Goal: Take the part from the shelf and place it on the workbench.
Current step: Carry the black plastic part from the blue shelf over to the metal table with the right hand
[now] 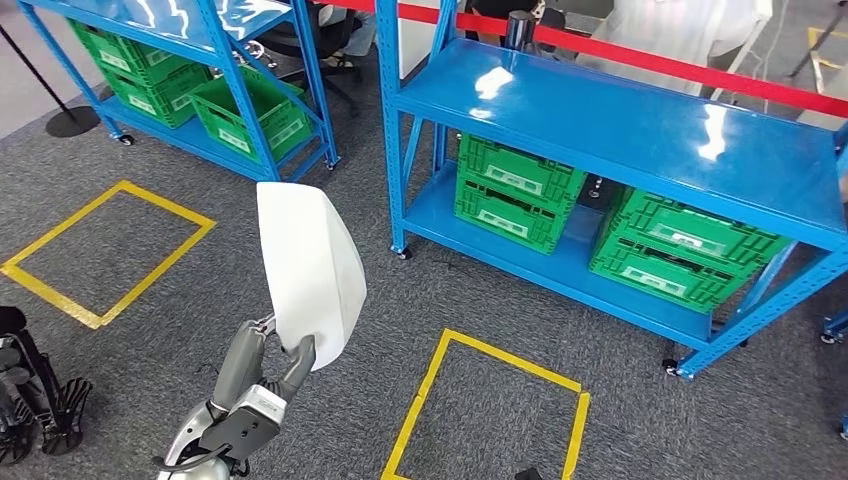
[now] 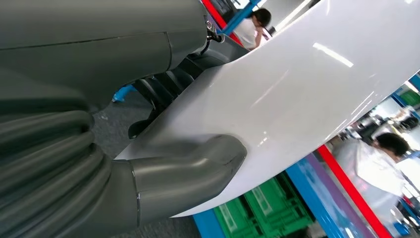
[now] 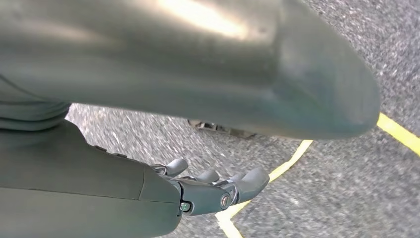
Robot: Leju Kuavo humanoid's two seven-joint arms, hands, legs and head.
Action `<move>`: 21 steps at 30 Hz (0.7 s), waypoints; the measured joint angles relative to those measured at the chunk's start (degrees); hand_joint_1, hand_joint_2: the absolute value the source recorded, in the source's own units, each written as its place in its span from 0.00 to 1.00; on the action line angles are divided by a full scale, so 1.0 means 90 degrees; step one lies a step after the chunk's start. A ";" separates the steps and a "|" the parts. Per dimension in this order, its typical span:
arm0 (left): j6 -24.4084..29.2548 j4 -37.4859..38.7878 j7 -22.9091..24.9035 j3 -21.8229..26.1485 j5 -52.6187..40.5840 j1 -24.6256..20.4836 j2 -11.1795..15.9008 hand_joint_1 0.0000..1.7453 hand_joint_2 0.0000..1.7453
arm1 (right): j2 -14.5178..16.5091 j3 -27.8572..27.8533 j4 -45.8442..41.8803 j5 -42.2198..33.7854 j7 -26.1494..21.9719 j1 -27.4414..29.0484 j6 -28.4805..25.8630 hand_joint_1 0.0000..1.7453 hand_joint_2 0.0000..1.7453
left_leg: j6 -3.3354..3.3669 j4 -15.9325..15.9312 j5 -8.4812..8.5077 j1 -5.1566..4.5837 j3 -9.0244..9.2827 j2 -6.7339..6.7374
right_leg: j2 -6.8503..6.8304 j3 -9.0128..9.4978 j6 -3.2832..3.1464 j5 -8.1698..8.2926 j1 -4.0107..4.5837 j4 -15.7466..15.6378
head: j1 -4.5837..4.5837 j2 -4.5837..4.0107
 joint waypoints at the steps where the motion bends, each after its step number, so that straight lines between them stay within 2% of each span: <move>1: -0.0009 -0.0016 0.0040 0.0000 -0.0030 0.0007 -0.0017 1.00 1.00 | -0.0009 0.0013 0.0000 0.0023 -0.0001 -0.0007 0.0001 0.00 0.00 | -0.0041 -0.0005 0.0017 0.0004 -0.0019 -0.0065 | 0.0067 0.0078 -0.0016 0.0031 0.0010 -0.0174 | -0.0001 0.0000; 2: -0.0027 -0.0038 0.0077 0.0000 -0.0055 0.0020 -0.0031 1.00 1.00 | -0.0017 0.0029 0.0000 0.0043 -0.0001 -0.0015 0.0001 0.00 0.00 | -0.0089 -0.0019 0.0039 0.0010 -0.0037 -0.0126 | 0.0059 0.0084 -0.0029 0.0022 0.0024 -0.0209 | -0.0002 0.0000; 3: -0.0051 -0.0066 0.0106 0.0000 -0.0080 0.0041 -0.0039 1.00 1.00 | -0.0019 0.0049 0.0000 0.0058 -0.0002 -0.0025 0.0001 0.00 0.00 | -0.0137 -0.0040 0.0063 0.0019 -0.0063 -0.0191 | -0.0012 0.0083 -0.0059 0.0046 0.0025 -0.0224 | -0.0001 0.0000; 4: -0.0081 -0.0092 0.0122 0.0000 -0.0095 0.0067 -0.0042 1.00 1.00 | -0.0022 0.0068 0.0000 0.0067 -0.0005 -0.0037 0.0002 0.00 0.00 | -0.0169 -0.0036 0.0069 0.0024 -0.0084 -0.0165 | -0.0090 0.0087 -0.0099 0.0070 0.0019 -0.0246 | -0.0001 0.0000; 5: -0.0111 -0.0112 0.0132 0.0000 -0.0106 0.0084 -0.0041 1.00 1.00 | -0.0025 0.0082 0.0000 0.0076 -0.0016 -0.0050 0.0004 0.00 0.00 | -0.0194 0.0034 0.0021 0.0013 -0.0130 -0.0039 | -0.0167 0.0091 -0.0147 0.0093 0.0008 -0.0272 | -0.0012 0.0000; 6: -0.0137 -0.0125 0.0132 -0.0001 -0.0112 0.0091 -0.0040 1.00 1.00 | -0.0029 0.0093 0.0000 0.0083 -0.0033 -0.0059 0.0006 0.00 0.00 | -0.0215 0.0216 -0.0100 0.0000 -0.0226 0.0147 | -0.0252 0.0093 -0.0192 0.0112 -0.0003 -0.0297 | -0.0028 0.0000; 7: -0.0171 -0.0125 0.0119 -0.0001 -0.0102 0.0087 -0.0038 1.00 1.00 | -0.0032 0.0100 0.0000 0.0093 -0.0056 -0.0064 0.0007 0.00 0.00 | -0.0230 0.0537 -0.0292 -0.0004 -0.0365 0.0369 | -0.0342 0.0091 -0.0224 0.0119 -0.0001 -0.0308 | -0.0042 0.0000; 8: -0.0214 -0.0117 0.0092 -0.0002 -0.0077 0.0069 -0.0038 1.00 1.00 | -0.0035 0.0104 0.0000 0.0101 -0.0077 -0.0062 0.0008 0.00 0.00 | -0.0252 0.0954 -0.0520 -0.0008 -0.0556 0.0528 | -0.0429 0.0083 -0.0244 0.0117 0.0010 -0.0308 | -0.0058 0.0000; 9: -0.0263 -0.0094 0.0055 -0.0005 -0.0039 0.0046 -0.0038 1.00 1.00 | -0.0039 0.0107 0.0000 0.0106 -0.0091 -0.0056 0.0007 0.00 0.00 | -0.0276 0.1369 -0.0706 0.0000 -0.0736 0.0601 | -0.0530 0.0076 -0.0251 0.0115 0.0019 -0.0306 | -0.0061 0.0000; 10: -0.0315 -0.0057 0.0013 -0.0007 0.0009 0.0018 -0.0038 1.00 1.00 | -0.0042 0.0109 0.0000 0.0108 -0.0100 -0.0050 0.0004 0.00 0.00 | -0.0293 0.1651 -0.0798 0.0007 -0.0844 0.0633 | -0.0633 0.0070 -0.0253 0.0114 0.0025 -0.0305 | -0.0060 0.0000; 11: -0.0362 -0.0010 -0.0022 -0.0010 0.0052 -0.0017 -0.0041 1.00 1.00 | -0.0045 0.0110 0.0000 0.0099 -0.0101 -0.0046 -0.0002 0.00 0.00 | -0.0302 0.1704 -0.0772 0.0010 -0.0835 0.0655 | -0.0732 0.0067 -0.0252 0.0114 0.0028 -0.0303 | -0.0061 0.0000; 12: -0.0401 0.0042 -0.0049 -0.0017 0.0086 -0.0063 -0.0047 1.00 1.00 | -0.0046 0.0110 0.0000 0.0085 -0.0098 -0.0043 -0.0008 0.00 0.00 | -0.0303 0.1491 -0.0639 0.0012 -0.0688 0.0695 | -0.0826 0.0069 -0.0248 0.0111 0.0028 -0.0300 | -0.0061 0.0000; 13: -0.0430 0.0090 -0.0064 -0.0025 0.0112 -0.0118 -0.0059 1.00 1.00 | -0.0045 0.0110 0.0000 0.0066 -0.0088 -0.0042 -0.0013 0.00 0.00 | -0.0296 0.1069 -0.0447 0.0011 -0.0429 0.0787 | -0.0914 0.0076 -0.0239 0.0106 0.0029 -0.0295 | -0.0061 0.0000; 15: -0.0485 0.0176 -0.0079 -0.0048 0.0157 -0.0253 -0.0097 1.00 1.00 | -0.0046 0.0110 0.0000 0.0037 -0.0025 -0.0038 -0.0018 0.00 0.00 | -0.0230 0.0235 -0.0209 -0.0019 0.0045 0.1111 | -0.1064 0.0090 -0.0191 0.0083 0.0061 -0.0274 | -0.0055 0.0000; 16: -0.0510 0.0217 -0.0083 -0.0059 0.0189 -0.0312 -0.0113 1.00 1.00 | -0.0046 0.0110 0.0000 0.0033 0.0027 -0.0034 -0.0018 0.00 0.00 | -0.0183 0.0014 -0.0170 -0.0034 0.0161 0.1208 | -0.1128 0.0098 -0.0158 0.0075 0.0078 -0.0265 | -0.0044 0.0000; 17: -0.0534 0.0259 -0.0085 -0.0067 0.0225 -0.0353 -0.0124 1.00 1.00 | -0.0046 0.0110 0.0000 0.0039 0.0092 -0.0031 -0.0019 0.00 0.00 | -0.0133 -0.0054 -0.0181 -0.0054 0.0178 0.1231 | -0.1190 0.0107 -0.0122 0.0070 0.0093 -0.0264 | -0.0034 0.0000; 19: -0.0564 0.0325 -0.0087 -0.0078 0.0280 -0.0371 -0.0128 1.00 1.00 | -0.0048 0.0110 0.0000 0.0078 0.0209 -0.0026 -0.0021 0.00 0.00 | -0.0050 -0.0072 -0.0143 -0.0053 0.0152 0.1055 | -0.1278 0.0130 -0.0045 0.0055 0.0081 -0.0261 | -0.0021 0.0000; 20: -0.0566 0.0345 -0.0087 -0.0079 0.0292 -0.0370 -0.0128 1.00 1.00 | -0.0052 0.0110 0.0000 0.0102 0.0249 -0.0023 -0.0021 0.00 0.00 | -0.0011 -0.0092 -0.0121 -0.0043 0.0148 0.0974 | -0.1181 0.0122 -0.0006 -0.0001 0.0064 -0.0209 | -0.0019 0.0000; 21: -0.0565 0.0359 -0.0087 -0.0081 0.0297 -0.0375 -0.0131 1.00 1.00 | -0.0055 0.0110 0.0000 0.0120 0.0277 -0.0015 -0.0021 0.00 0.00 | 0.0030 -0.0111 -0.0091 -0.0026 0.0145 0.0891 | -0.1000 0.0064 0.0028 -0.0123 0.0046 -0.0050 | -0.0012 0.0000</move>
